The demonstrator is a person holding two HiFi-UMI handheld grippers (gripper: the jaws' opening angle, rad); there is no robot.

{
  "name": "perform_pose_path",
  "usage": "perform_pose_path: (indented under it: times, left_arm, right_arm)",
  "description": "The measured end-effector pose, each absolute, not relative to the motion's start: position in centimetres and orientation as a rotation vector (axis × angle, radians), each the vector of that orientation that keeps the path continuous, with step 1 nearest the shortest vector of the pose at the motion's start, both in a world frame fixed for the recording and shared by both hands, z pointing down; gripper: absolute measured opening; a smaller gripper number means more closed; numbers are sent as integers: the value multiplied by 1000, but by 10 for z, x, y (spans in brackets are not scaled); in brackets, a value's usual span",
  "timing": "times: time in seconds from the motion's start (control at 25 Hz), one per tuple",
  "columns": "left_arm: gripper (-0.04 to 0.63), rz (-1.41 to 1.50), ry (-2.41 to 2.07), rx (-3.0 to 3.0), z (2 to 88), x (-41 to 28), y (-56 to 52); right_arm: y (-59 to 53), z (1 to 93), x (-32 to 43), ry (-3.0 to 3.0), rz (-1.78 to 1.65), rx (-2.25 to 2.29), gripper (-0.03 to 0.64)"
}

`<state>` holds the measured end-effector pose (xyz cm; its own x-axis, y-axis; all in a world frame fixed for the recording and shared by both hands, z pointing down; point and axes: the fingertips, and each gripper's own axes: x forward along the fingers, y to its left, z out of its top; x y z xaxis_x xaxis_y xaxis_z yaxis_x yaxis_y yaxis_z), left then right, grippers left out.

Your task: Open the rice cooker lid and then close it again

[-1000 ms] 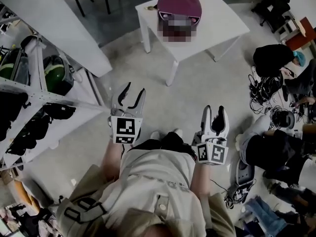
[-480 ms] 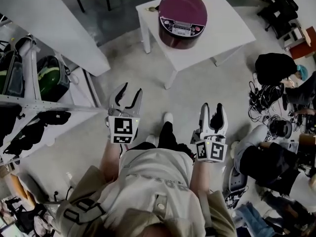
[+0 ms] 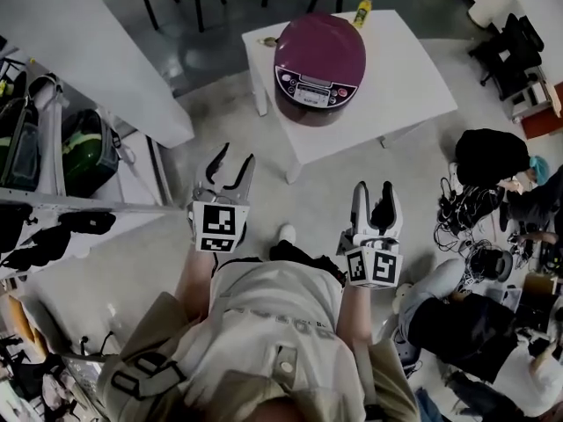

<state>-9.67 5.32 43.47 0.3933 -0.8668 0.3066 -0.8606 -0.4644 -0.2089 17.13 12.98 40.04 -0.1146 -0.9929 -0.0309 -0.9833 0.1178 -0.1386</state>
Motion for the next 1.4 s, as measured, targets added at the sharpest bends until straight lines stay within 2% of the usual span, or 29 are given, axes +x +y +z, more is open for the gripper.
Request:
perform_pose_path:
  times: [0.32, 0.76, 1.4]
  left_arm:
    - [210, -617, 1645, -2549, 424, -66, 25]
    - [211, -746, 1568, -2580, 455, -50, 1]
    - [349, -903, 1233, -2664, 479, -24, -86]
  right_arm:
    - [87, 399, 197, 2318, -145, -1915, 222]
    - [56, 423, 206, 2375, -234, -1894, 238]
    - [-27, 433, 179, 2526, -247, -1871, 270]
